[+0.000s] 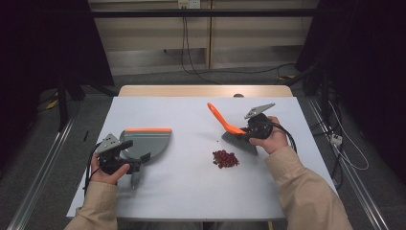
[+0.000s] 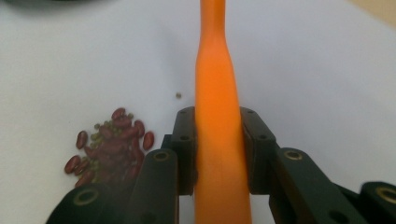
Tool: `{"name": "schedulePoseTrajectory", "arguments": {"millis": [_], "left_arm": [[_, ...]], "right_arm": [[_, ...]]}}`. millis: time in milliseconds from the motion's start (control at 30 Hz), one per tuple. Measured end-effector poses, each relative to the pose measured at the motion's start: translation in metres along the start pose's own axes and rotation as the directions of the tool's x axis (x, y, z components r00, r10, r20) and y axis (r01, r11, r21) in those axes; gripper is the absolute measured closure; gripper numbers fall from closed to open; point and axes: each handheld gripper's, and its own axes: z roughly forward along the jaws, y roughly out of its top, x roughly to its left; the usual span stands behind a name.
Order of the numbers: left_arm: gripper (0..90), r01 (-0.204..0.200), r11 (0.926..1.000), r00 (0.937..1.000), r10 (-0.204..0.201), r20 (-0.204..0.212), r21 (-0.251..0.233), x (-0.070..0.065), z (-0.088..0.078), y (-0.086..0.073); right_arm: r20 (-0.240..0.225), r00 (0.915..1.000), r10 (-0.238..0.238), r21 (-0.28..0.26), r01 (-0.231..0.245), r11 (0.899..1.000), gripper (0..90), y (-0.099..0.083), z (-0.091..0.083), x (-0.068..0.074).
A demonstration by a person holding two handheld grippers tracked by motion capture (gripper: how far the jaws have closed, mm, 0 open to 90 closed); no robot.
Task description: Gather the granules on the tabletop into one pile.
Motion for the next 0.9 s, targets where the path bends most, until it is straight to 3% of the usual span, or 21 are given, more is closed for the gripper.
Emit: {"name": "schedulePoseTrajectory", "arguments": {"millis": [133,167,300,400,533,667,900], "left_arm": [[6.8,-0.002,1.0000,1.0000,0.002,-0.002,0.003,0.001,0.000,0.000],[6.8,-0.001,1.0000,1.0000,0.001,-0.003,0.003,0.001,0.000,0.000],[6.8,-0.003,1.0000,1.0000,0.003,-0.006,0.005,0.003,-0.001,0.000],[6.8,0.009,0.9999,0.9999,-0.009,-0.008,-0.004,0.004,-0.002,-0.001],[6.8,0.014,0.9999,0.9998,-0.014,-0.011,-0.005,0.006,-0.003,-0.002],[6.8,0.013,0.9999,0.9998,-0.013,-0.011,-0.008,0.005,-0.003,-0.002],[6.8,0.007,1.0000,0.9999,-0.007,-0.008,-0.003,0.002,-0.001,-0.001]], "right_arm": [[-0.015,0.9956,-0.093,-0.048,0.092,0.995,71.4,0.013,0.015,0.000],[-0.014,0.9953,-0.096,-0.051,0.095,0.994,71.4,0.018,0.020,-0.001],[-0.032,0.9828,-0.182,-0.070,0.179,0.981,71.5,0.033,0.038,-0.002],[-0.081,0.9725,-0.218,-0.072,0.213,0.974,71.5,0.036,0.049,0.000],[-0.118,0.9518,-0.283,-0.069,0.277,0.959,71.5,0.033,0.045,0.006],[-0.161,0.9345,-0.317,-0.074,0.309,0.948,71.5,0.023,0.035,0.011],[-0.188,0.9270,-0.325,-0.083,0.314,0.946,71.4,0.008,0.018,0.015]]}}
